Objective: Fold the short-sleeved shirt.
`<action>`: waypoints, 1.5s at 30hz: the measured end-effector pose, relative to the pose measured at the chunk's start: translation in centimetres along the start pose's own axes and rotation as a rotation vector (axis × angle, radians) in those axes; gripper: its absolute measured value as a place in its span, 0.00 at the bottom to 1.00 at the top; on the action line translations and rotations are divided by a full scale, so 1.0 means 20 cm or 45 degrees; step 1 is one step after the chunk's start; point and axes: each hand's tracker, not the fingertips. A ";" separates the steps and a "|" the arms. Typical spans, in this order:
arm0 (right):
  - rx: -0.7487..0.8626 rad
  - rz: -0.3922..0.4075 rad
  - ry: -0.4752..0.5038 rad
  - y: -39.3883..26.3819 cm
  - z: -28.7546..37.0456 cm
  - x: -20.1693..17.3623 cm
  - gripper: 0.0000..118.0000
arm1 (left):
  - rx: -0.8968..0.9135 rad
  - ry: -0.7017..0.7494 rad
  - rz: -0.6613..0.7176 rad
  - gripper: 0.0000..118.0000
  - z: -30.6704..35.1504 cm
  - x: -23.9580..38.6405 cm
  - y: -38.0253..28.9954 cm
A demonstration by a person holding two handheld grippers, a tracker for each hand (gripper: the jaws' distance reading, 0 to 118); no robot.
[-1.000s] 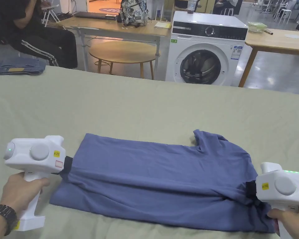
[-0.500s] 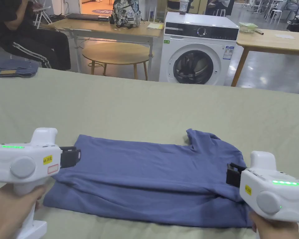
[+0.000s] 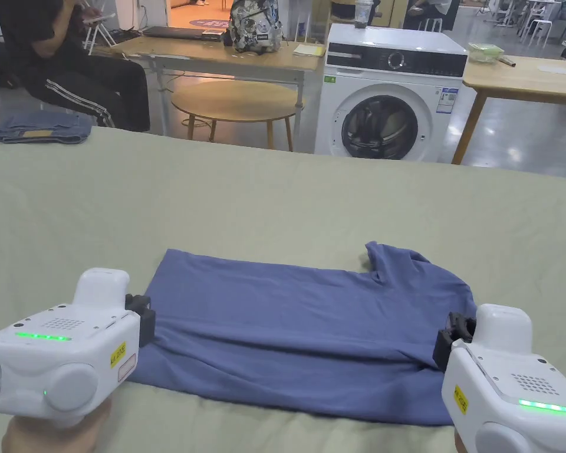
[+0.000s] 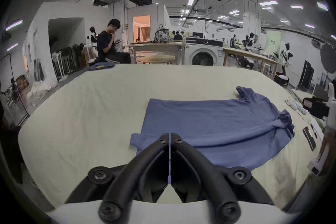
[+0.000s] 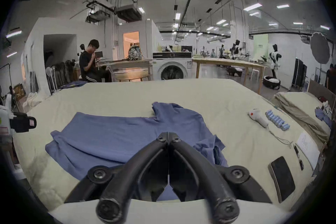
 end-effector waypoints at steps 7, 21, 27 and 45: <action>-0.062 0.000 0.003 -0.05 0.00 0.02 0.00 | -0.263 -0.059 0.112 0.00 -0.13 -0.22 -0.02; -0.204 0.013 -0.024 -0.17 -0.03 0.10 0.00 | -0.858 0.035 0.166 0.48 -0.55 -0.33 -0.03; -0.243 0.018 -0.043 -0.20 -0.04 0.15 0.00 | -0.858 0.074 0.083 0.47 -0.58 -0.30 -0.04; -0.640 0.042 -0.037 -0.18 -0.34 0.50 0.36 | -0.652 -0.096 0.071 0.01 -0.28 -0.33 -0.04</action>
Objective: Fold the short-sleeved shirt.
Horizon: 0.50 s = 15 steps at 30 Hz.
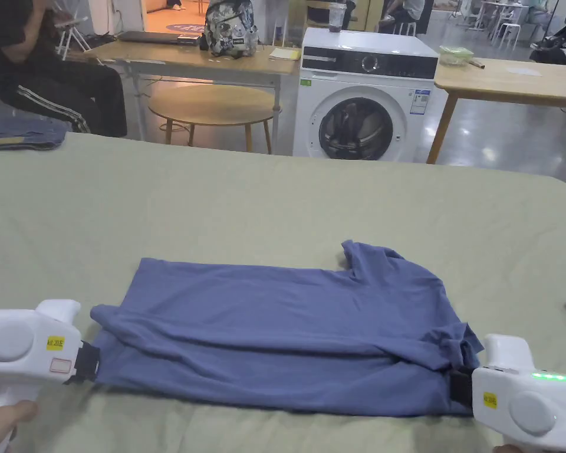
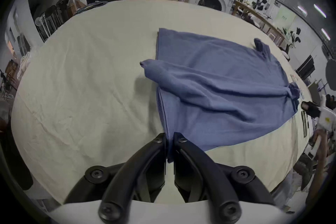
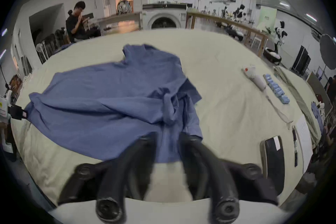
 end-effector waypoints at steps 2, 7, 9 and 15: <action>-0.076 -0.017 0.006 0.00 -0.09 0.02 0.47 | 0.011 0.001 -0.002 0.01 0.02 0.02 -0.01; -0.189 0.009 -0.003 -0.05 -0.23 0.02 0.53 | 0.001 0.008 -0.008 0.01 0.00 0.04 -0.03; -0.163 0.019 0.002 -0.05 -0.18 0.01 0.45 | 0.000 0.009 -0.005 0.01 -0.02 0.02 -0.04; -0.160 0.021 0.064 -0.03 -0.12 0.03 0.06 | 0.004 -0.004 0.009 0.01 -0.06 -0.03 -0.04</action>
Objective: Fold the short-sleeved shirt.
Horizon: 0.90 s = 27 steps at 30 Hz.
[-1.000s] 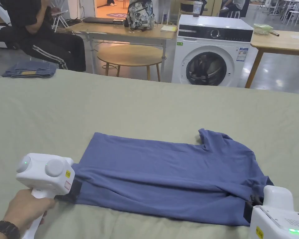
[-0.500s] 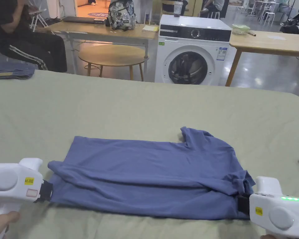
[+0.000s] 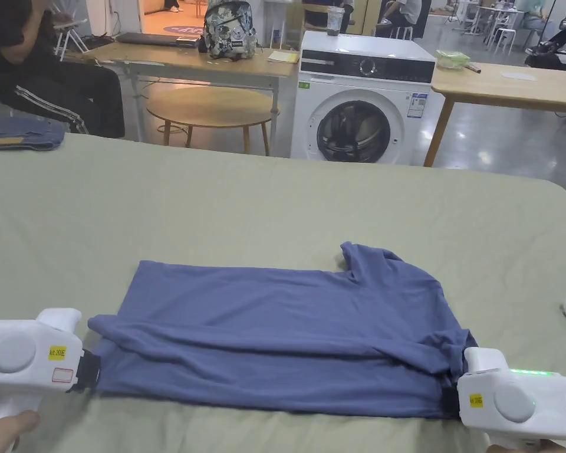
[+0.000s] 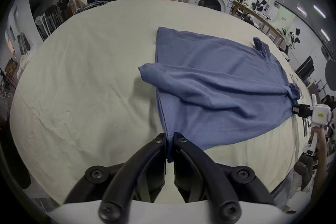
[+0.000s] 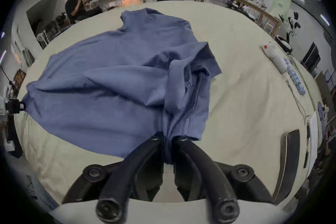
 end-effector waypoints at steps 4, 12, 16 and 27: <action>0.085 -0.010 0.019 0.03 0.12 0.01 0.06 | 0.054 -0.004 -0.002 0.01 0.06 0.00 0.01; 0.195 0.034 0.020 0.07 0.45 -0.02 0.06 | 0.152 0.011 -0.044 0.01 0.28 0.04 0.02; 0.193 0.047 0.037 -0.02 0.56 0.00 0.06 | 0.169 0.001 -0.038 0.01 0.39 0.03 -0.10; 0.033 0.120 -0.027 -0.51 0.56 -0.06 0.06 | 0.078 -0.018 0.033 0.01 0.32 -0.11 -0.55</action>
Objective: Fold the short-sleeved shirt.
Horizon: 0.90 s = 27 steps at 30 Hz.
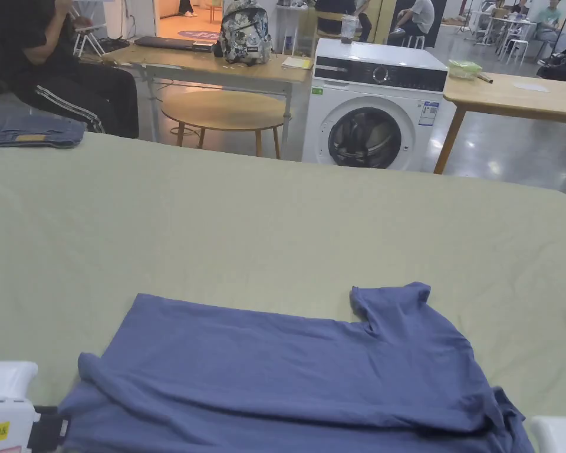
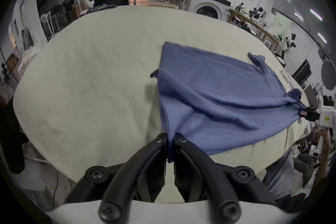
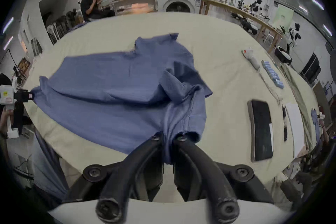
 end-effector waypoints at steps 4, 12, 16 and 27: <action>-0.071 -0.002 -0.037 -0.12 -0.14 -0.03 0.06 | -0.080 0.024 0.016 0.01 -0.13 0.00 -0.09; -0.052 -0.037 -0.066 -0.13 -0.23 -0.04 0.11 | -0.089 0.009 0.055 0.01 -0.14 0.00 -0.07; 0.000 -0.004 -0.148 -0.02 -0.12 -0.09 0.49 | -0.021 0.014 0.053 0.08 -0.05 0.05 -0.01; 0.505 -0.064 -0.091 0.29 0.06 -0.32 0.61 | 0.435 -0.010 -0.006 0.34 0.15 0.26 0.28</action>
